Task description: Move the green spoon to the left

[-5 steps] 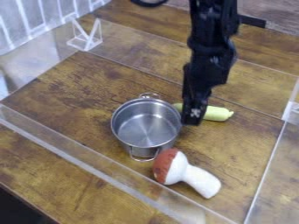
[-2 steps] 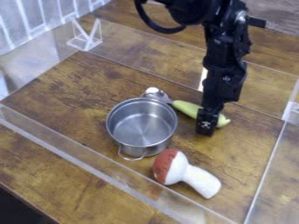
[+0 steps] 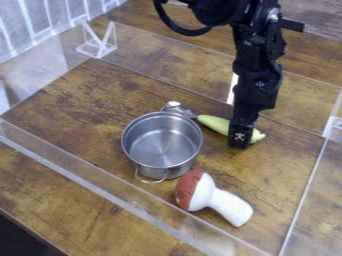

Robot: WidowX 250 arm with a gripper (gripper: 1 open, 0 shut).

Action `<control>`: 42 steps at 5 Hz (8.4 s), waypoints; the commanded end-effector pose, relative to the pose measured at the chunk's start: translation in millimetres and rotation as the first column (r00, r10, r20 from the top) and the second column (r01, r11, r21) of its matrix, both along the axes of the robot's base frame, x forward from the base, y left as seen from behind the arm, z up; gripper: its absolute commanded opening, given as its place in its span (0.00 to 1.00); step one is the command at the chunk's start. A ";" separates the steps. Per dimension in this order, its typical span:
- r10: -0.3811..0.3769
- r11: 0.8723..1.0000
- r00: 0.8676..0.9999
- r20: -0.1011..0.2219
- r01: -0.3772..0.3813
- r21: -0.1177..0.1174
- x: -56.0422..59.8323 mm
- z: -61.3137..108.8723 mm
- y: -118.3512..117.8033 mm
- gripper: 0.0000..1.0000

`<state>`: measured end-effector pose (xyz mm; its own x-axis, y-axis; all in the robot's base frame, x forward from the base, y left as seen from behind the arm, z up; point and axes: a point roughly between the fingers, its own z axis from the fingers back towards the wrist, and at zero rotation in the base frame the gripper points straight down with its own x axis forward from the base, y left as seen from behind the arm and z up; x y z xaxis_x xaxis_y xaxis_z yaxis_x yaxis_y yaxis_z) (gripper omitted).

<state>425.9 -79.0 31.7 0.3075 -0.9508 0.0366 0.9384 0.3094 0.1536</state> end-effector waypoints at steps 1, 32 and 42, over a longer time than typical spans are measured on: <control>0.001 1.000 0.999 0.054 0.000 -0.021 12.0 18.6 -7.0 1.00; 0.518 0.853 0.829 0.210 -0.517 -0.063 -71.2 91.7 196.5 1.00; 0.447 0.885 0.894 0.038 -0.436 -0.161 -91.8 3.5 252.3 1.00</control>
<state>335.4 162.3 25.7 0.6850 -0.7018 0.1957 0.6979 0.7091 0.1004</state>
